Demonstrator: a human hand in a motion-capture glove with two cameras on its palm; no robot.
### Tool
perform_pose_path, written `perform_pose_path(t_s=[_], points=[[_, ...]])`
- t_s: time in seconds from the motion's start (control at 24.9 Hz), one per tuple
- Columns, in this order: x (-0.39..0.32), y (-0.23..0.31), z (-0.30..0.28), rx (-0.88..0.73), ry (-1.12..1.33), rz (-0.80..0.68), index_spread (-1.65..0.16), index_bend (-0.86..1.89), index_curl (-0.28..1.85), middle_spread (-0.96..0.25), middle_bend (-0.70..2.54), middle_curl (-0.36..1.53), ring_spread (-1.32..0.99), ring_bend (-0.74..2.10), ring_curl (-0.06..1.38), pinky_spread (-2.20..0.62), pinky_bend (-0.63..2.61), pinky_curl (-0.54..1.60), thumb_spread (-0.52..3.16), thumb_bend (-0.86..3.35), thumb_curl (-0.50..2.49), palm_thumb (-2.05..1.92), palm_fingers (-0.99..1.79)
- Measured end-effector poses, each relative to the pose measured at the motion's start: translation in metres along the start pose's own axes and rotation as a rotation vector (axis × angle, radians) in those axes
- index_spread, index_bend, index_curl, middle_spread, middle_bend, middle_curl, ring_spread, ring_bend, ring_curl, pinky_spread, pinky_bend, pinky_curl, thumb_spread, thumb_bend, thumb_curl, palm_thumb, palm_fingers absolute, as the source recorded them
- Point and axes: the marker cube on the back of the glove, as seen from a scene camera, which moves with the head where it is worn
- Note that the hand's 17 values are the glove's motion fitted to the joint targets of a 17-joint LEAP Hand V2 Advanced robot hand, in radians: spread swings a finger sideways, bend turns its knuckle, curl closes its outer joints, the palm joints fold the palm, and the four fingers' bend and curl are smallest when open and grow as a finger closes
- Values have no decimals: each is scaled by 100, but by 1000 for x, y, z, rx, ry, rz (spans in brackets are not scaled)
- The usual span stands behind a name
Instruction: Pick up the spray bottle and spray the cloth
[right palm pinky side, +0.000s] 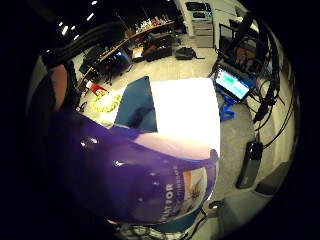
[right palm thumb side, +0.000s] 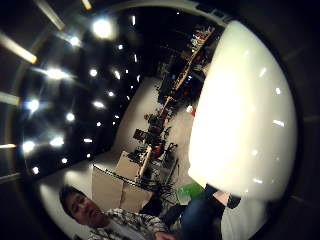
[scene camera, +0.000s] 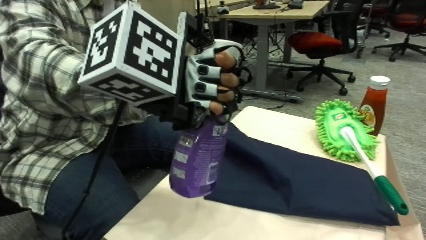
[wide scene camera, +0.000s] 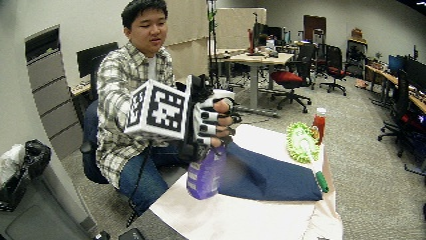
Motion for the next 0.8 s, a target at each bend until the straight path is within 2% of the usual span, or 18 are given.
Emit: perform_pose_path(t_s=[0.8], points=[[-43,33,71,-303,426,-136,-30,16,48,-17,45,54,-24,48,49,-10,21,41,11,-3,79,122,114]])
